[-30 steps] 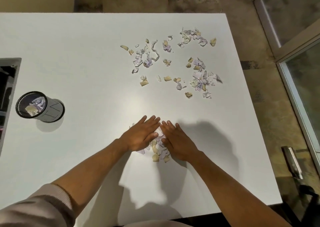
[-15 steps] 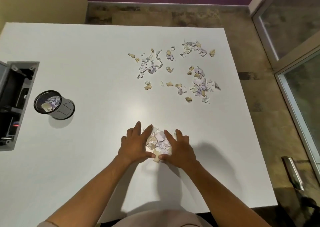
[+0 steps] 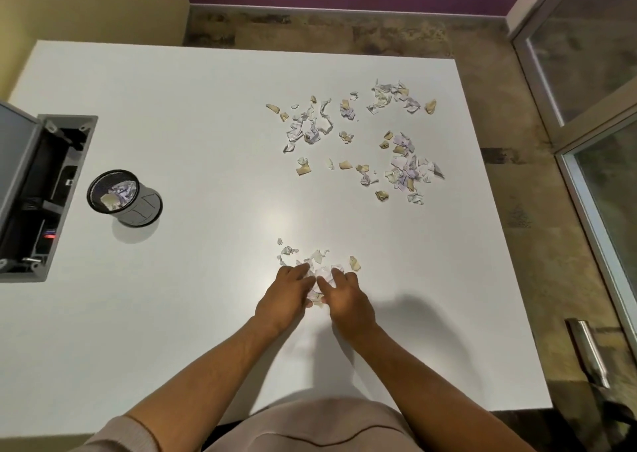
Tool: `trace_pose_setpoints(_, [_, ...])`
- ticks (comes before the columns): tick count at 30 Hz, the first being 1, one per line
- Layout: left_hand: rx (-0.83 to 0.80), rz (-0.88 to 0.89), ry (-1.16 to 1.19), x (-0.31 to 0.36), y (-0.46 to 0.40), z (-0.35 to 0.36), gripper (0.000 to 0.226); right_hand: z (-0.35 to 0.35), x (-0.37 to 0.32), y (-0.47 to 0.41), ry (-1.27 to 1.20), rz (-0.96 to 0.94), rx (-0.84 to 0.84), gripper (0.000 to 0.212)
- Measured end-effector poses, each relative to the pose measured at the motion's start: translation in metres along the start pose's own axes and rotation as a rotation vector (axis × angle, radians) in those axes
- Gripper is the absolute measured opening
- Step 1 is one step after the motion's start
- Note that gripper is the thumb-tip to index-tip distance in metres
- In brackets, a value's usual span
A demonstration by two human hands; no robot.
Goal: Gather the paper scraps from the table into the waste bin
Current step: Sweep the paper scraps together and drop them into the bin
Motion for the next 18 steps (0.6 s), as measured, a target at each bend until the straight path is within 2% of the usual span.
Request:
trace_pose_setpoints(2, [0.036, 0.012, 0.016, 0.005, 0.002, -0.004, 0.008, -0.001, -0.002, -0.001, -0.003, 0.001, 0.02, 0.028])
trace_pose_setpoints(8, [0.078, -0.031, 0.016, 0.005, 0.001, -0.01, 0.022, -0.005, -0.004, -0.006, -0.049, -0.008, -0.012, 0.028])
trace_pose_setpoints(10, [0.081, -0.052, 0.03, 0.005, -0.002, -0.012, 0.022, -0.001, -0.005, -0.009, -0.023, 0.001, -0.093, 0.02])
trace_pose_setpoints(13, [0.098, -0.114, 0.074, 0.003, -0.004, -0.015, 0.019, 0.021, 0.001, -0.011, 0.043, -0.011, -0.264, 0.027])
trace_pose_setpoints(15, [0.147, -0.169, 0.131, 0.0, -0.004, -0.017, 0.02, 0.016, 0.003, -0.014, -0.108, 0.067, -0.284, 0.021])
trace_pose_setpoints(16, [0.188, -0.201, 0.177, -0.003, -0.003, -0.018, 0.022, 0.012, 0.006, -0.016, -0.235, 0.152, -0.293, 0.014])
trace_pose_setpoints(18, [0.274, -0.304, 0.3, -0.011, -0.001, -0.023, 0.025, 0.009, 0.014, -0.019, -0.516, 0.307, -0.294, 0.015])
Point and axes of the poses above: each hand's wrist, its own y-axis away from the middle knuckle, its own z-axis out of the palm, x = y × z, the point moved 6 cm from there along -y, towards the middle knuckle, and after that the axes turned 14 degrees about z, right-handed, at the moved point
